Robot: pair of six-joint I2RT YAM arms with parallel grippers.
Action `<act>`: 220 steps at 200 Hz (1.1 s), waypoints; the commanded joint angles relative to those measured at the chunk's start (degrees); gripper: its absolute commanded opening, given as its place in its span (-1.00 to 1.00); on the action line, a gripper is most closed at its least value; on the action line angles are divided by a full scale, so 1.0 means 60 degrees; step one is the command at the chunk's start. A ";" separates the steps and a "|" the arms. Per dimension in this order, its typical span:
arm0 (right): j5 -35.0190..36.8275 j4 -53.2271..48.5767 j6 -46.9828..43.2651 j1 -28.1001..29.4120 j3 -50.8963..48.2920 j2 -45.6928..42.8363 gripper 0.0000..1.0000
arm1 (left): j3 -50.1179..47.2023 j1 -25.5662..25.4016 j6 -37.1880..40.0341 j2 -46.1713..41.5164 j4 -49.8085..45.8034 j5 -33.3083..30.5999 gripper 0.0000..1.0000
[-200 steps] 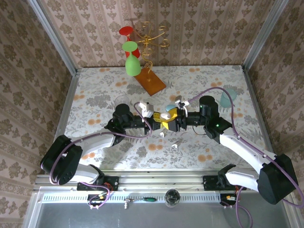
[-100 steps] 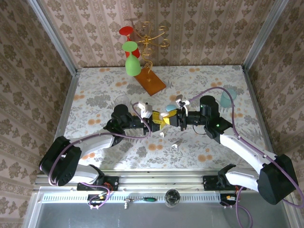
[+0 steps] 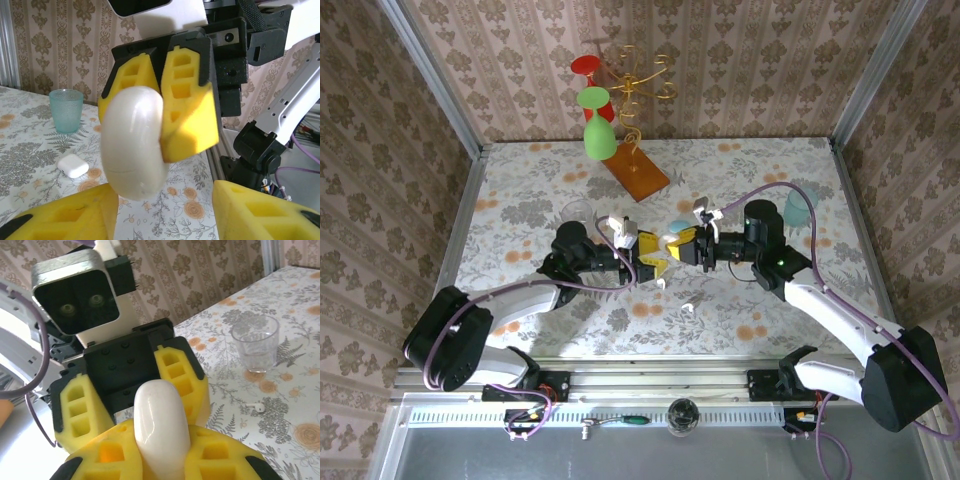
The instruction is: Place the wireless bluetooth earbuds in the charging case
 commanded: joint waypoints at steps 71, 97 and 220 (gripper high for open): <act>-0.0647 -0.0690 -0.0702 0.0262 0.0355 0.0074 -0.94 | 0.0250 0.0045 -0.0537 0.0349 0.0828 0.0513 -0.69; -0.0321 -0.0667 -0.0600 0.0259 0.0379 0.0007 -0.63 | 0.0229 0.0045 -0.0449 0.0327 0.0786 0.0548 -0.84; 0.1018 0.0271 0.0353 0.0152 0.0217 -0.0321 0.05 | 0.0141 0.0040 -0.0132 0.0108 0.0161 0.0592 -0.77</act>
